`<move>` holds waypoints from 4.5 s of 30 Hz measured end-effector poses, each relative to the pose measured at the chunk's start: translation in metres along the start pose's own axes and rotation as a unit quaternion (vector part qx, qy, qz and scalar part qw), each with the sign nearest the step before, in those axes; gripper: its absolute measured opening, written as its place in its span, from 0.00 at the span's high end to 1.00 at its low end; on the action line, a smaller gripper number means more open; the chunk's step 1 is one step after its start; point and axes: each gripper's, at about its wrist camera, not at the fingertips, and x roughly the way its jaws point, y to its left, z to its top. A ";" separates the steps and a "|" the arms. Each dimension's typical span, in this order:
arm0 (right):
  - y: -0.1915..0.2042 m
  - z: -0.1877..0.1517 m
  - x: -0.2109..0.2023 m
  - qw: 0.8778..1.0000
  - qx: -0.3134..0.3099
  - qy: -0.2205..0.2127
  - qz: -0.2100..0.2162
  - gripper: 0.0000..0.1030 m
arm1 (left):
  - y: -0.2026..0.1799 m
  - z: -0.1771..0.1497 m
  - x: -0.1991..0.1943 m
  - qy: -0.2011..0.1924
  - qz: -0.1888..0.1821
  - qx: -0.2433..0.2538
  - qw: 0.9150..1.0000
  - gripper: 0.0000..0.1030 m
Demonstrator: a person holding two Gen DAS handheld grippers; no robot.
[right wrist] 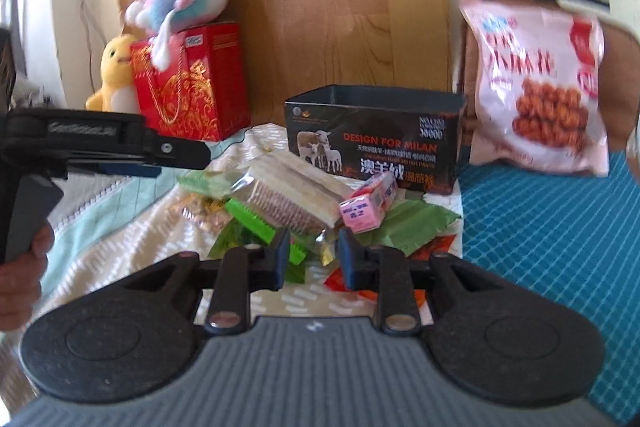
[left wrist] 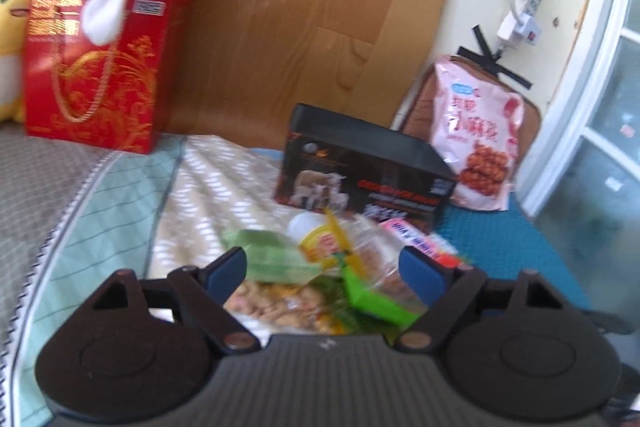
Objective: Organize snacks
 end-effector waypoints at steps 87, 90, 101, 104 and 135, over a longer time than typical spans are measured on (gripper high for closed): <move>-0.036 0.057 0.142 0.974 -0.004 0.218 -0.056 0.38 | 0.014 -0.054 -0.022 0.031 0.005 -0.015 0.999 0.56; -0.027 0.061 0.139 0.974 -0.019 0.220 -0.051 0.68 | 0.019 -0.058 -0.029 0.023 0.011 -0.013 1.000 0.56; 0.051 0.038 0.044 0.976 -0.215 0.043 -0.011 0.75 | 0.061 -0.061 -0.054 -0.007 0.039 -0.074 0.996 0.56; 0.078 0.013 0.028 0.955 -0.294 0.028 0.042 0.75 | 0.068 -0.063 -0.057 -0.008 0.045 -0.082 0.996 0.56; 0.029 -0.038 -0.009 0.982 -0.087 0.101 0.135 0.65 | 0.037 -0.074 -0.031 0.078 -0.031 -0.049 0.995 0.48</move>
